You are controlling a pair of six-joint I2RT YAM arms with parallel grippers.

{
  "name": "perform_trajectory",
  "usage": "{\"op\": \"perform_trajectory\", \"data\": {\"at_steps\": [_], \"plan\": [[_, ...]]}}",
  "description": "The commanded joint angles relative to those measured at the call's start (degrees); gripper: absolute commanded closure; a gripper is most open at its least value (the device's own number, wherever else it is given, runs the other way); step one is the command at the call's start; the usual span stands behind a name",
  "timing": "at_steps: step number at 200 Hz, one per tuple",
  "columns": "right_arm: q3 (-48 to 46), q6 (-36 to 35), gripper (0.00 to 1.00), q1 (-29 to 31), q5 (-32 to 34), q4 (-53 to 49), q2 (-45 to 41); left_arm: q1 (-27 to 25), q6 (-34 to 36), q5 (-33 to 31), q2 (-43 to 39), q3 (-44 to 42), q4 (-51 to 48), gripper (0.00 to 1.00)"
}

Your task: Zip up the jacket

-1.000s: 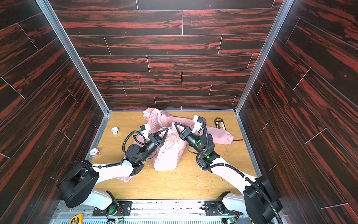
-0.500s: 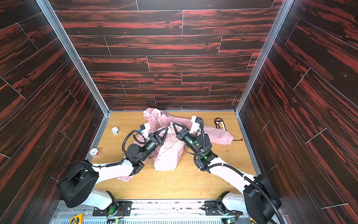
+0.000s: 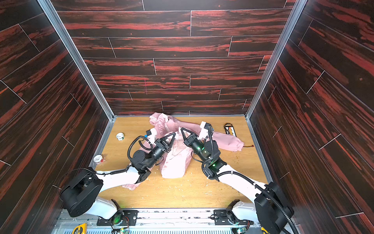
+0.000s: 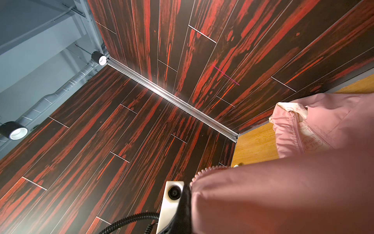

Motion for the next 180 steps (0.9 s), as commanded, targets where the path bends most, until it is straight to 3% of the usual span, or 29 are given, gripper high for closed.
{"op": "perform_trajectory", "data": {"at_steps": [1,180], "plan": [[1.1,0.4,1.0,0.6,1.1,2.1,0.3,0.2,0.6,-0.3,-2.8,1.9,3.1,1.0],[1.9,-0.7,1.0,2.2,0.7,2.6,0.8,0.1,0.1,-1.3,-2.8,1.3,3.1,1.0]]}}
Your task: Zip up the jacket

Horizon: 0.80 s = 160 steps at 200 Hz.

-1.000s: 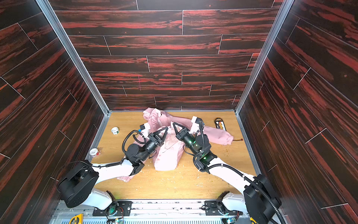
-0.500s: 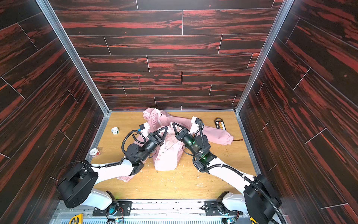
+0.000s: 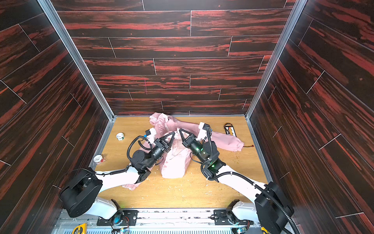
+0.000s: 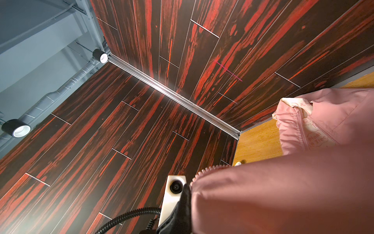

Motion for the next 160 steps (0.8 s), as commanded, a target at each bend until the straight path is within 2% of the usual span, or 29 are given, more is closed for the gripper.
{"op": "perform_trajectory", "data": {"at_steps": [1,89,160], "plan": [[1.9,-0.7,1.0,0.6,0.3,2.6,0.8,0.1,0.1,-0.4,-2.5,1.3,3.1,1.0],[2.8,-2.2,1.0,0.6,-1.3,3.8,1.5,0.2,-0.8,-2.3,-2.6,1.3,3.1,1.0],[3.9,-2.4,1.0,0.6,0.3,5.6,2.5,-0.3,-1.0,-2.7,-2.5,2.3,3.1,1.0]]}}
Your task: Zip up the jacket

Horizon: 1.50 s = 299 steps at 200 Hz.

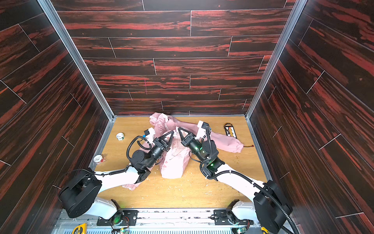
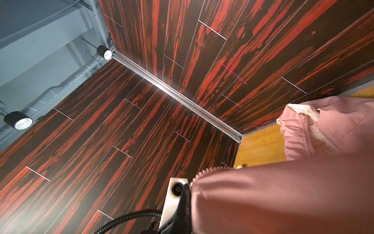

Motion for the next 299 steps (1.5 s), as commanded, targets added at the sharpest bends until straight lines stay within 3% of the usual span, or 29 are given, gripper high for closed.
{"op": "perform_trajectory", "data": {"at_steps": [1,101,183,299], "plan": [[2.4,-0.2,1.0,0.5,0.6,4.2,1.1,-0.3,-0.3,-0.4,-2.2,2.0,3.1,1.0],[3.1,0.3,1.0,0.6,1.4,5.2,1.9,-1.1,0.1,-1.0,-0.8,4.9,3.1,1.0],[1.5,-2.0,1.0,1.1,6.8,10.5,0.9,-1.5,1.0,-3.4,-1.6,4.2,3.1,1.0],[3.0,-3.8,1.0,3.4,9.3,10.3,2.3,-1.7,1.2,-3.8,-2.0,3.9,3.1,1.0]]}}
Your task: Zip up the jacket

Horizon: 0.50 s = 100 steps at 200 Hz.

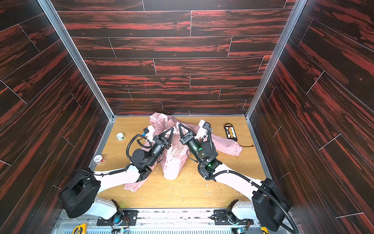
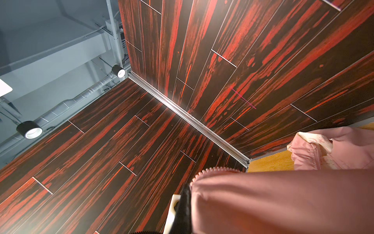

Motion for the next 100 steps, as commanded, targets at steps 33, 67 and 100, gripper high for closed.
{"op": "perform_trajectory", "data": {"at_steps": [33,67,100], "plan": [[2.4,-0.4,1.0,0.9,2.1,2.9,1.0,-0.3,0.5,-0.5,-1.9,0.9,3.1,1.0],[2.5,-0.5,1.0,0.9,1.8,2.7,1.0,-0.4,0.5,-0.4,-2.0,0.9,3.1,1.0],[2.6,-0.2,1.0,1.1,1.7,2.2,1.4,-0.3,0.6,-0.5,-2.0,0.9,3.1,1.0]]}}
